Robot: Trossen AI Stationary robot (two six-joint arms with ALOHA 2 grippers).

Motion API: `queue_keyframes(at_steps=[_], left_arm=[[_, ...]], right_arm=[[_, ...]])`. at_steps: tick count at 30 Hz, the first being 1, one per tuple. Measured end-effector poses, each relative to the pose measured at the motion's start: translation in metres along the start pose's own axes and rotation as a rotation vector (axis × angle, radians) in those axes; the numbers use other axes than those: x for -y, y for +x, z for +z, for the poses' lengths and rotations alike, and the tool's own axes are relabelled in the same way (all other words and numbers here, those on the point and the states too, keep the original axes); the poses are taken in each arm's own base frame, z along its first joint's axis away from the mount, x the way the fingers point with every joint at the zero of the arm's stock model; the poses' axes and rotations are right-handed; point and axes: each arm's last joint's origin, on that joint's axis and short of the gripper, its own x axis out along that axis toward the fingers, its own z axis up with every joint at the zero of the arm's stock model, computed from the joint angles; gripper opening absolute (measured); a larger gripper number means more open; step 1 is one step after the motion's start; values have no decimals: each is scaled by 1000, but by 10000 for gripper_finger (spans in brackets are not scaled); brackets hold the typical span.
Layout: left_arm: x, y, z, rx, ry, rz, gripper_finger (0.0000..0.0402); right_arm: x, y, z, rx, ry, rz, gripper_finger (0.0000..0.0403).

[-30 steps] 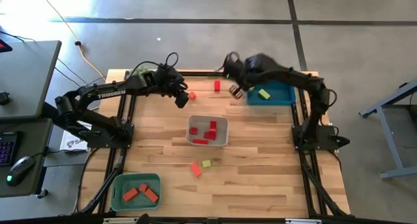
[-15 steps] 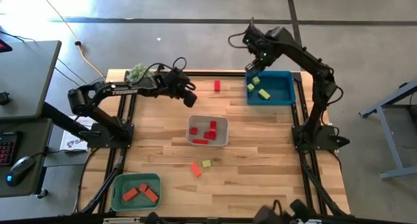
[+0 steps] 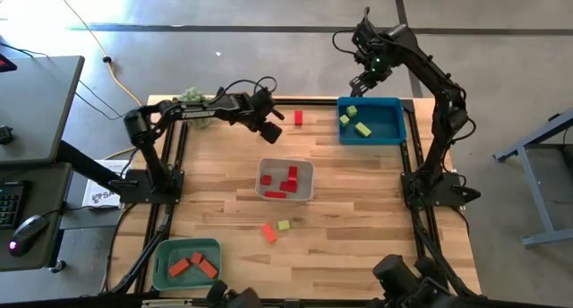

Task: Sort & place blocks by color
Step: Put the green wooden block into the blue bin

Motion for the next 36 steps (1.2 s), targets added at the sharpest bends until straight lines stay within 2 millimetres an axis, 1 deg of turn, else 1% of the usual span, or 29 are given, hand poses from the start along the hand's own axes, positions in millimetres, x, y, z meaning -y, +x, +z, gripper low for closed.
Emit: queue_keyframes(at_steps=[6,9,11,19,24,30,33,36], left_arm=[[-6,14,17,-71,-23,40,191],[-8,20,23,-93,-30,52,191],[-9,22,24,-117,-33,61,191],[-11,25,25,-134,-29,71,191],[-13,25,24,-144,-33,76,191],[-13,25,24,-145,-33,76,191],[-13,26,23,-154,-32,79,191],[-13,26,23,-155,-30,79,191]], right_arm=[[3,2,1,-5,-18,57,103],[4,9,1,-19,-33,81,103],[3,21,0,-58,-40,99,104],[-4,82,-10,-176,-71,118,104],[-10,110,-19,-226,-70,175,105],[-14,130,-28,-256,-73,185,106],[-15,134,-29,-260,-88,187,113],[-16,134,-28,-240,-95,176,131]])
